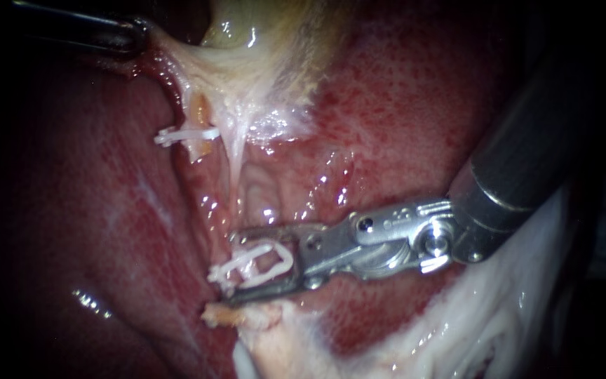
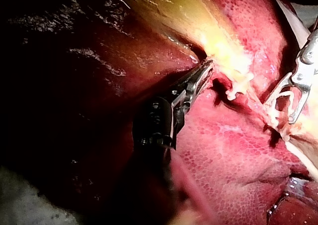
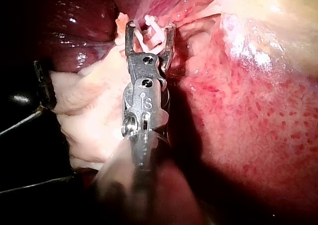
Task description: Clipping second clip right tube
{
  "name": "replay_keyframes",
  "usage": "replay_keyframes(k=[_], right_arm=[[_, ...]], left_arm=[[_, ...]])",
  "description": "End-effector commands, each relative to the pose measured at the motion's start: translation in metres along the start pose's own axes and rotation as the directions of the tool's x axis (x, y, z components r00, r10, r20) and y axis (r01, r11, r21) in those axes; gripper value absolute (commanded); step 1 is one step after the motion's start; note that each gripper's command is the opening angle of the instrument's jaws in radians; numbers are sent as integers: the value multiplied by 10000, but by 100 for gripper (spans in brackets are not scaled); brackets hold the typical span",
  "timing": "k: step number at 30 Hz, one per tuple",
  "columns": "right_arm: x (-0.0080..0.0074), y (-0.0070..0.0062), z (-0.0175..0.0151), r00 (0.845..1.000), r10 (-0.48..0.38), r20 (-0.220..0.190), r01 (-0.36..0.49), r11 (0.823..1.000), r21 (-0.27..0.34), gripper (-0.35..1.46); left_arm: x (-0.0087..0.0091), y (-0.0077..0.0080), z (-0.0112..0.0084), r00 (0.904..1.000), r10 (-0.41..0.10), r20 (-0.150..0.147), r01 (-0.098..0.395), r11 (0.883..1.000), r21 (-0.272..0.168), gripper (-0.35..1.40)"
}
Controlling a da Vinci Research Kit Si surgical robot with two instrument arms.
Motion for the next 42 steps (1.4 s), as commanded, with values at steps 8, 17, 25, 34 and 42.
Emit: replay_keyframes(k=[8,17,25,34,42], right_arm=[[4,-5,-12,10000,78,-46,-78,10000,62,48],[14,-10,-46,9985,512,-173,-510,9986,121,47],[20,-6,-67,9948,995,-231,-993,9950,86,47],[10,10,-74,9852,1708,-143,-1708,9853,35,47],[5,23,-64,9736,2277,-138,-2278,9737,-37,47]], left_arm=[[0,0,0,10000,-2,-1,2,10000,0,-35],[0,0,0,10000,-3,-1,3,10000,1,-35],[0,0,0,10000,-3,-2,3,10000,2,-35],[0,0,0,10000,-2,-2,2,10000,3,-35],[0,0,1,10000,-3,-3,3,10000,7,-35]])
